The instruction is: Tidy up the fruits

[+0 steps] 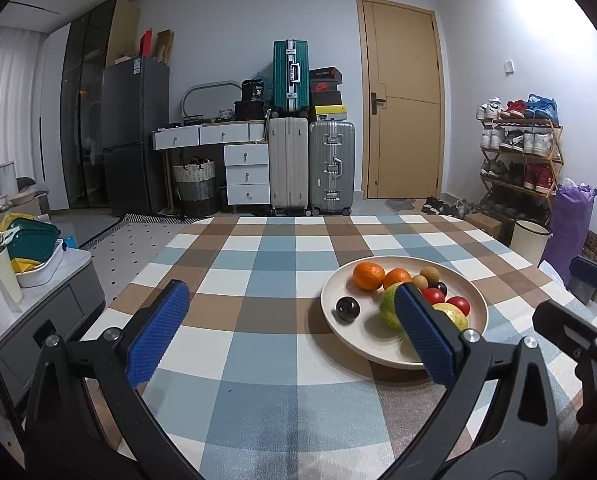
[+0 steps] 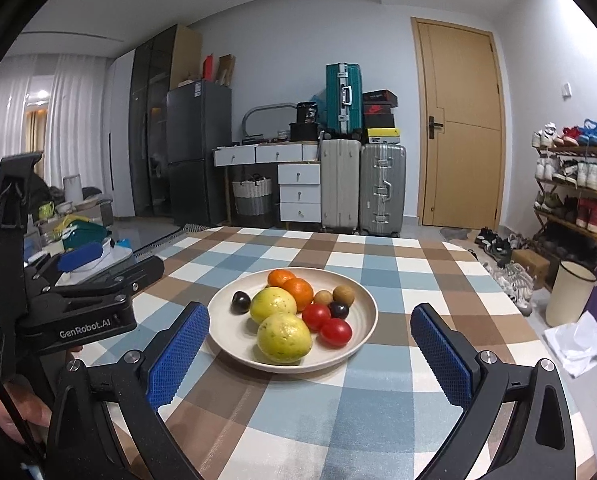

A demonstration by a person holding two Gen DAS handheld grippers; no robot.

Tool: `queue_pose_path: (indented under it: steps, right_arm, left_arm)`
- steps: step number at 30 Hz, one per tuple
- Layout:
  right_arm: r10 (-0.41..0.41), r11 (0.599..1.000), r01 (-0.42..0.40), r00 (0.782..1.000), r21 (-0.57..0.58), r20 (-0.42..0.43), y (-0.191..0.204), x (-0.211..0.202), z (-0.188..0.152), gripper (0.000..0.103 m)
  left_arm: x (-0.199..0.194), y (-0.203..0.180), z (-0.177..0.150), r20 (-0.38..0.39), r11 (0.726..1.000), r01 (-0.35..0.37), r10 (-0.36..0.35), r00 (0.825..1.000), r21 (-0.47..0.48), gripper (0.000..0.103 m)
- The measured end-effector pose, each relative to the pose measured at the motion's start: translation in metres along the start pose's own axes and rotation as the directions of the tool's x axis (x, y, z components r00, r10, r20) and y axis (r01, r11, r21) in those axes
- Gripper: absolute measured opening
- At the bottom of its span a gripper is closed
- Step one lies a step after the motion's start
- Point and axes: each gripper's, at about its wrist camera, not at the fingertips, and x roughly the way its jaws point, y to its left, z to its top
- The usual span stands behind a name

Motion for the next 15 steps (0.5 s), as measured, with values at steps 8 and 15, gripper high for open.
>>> queue_pose_path:
  steps: [8, 15]
  right_arm:
    - [-0.002, 1.0, 0.002, 1.0, 0.014, 0.001, -0.0028, -0.0016, -0.0006, 0.103]
    - [0.005, 1.0, -0.005, 1.0, 0.015, -0.003, -0.0017, -0.0019, 0.0004, 0.103]
  left_arm:
    - [-0.0012, 0.0007, 0.0001, -0.001, 1.0, 0.0, 0.0, 1.0, 0.004, 0.102]
    - [-0.0018, 0.0007, 0.0003, -0.001, 1.0, 0.0, 0.0, 1.0, 0.004, 0.102]
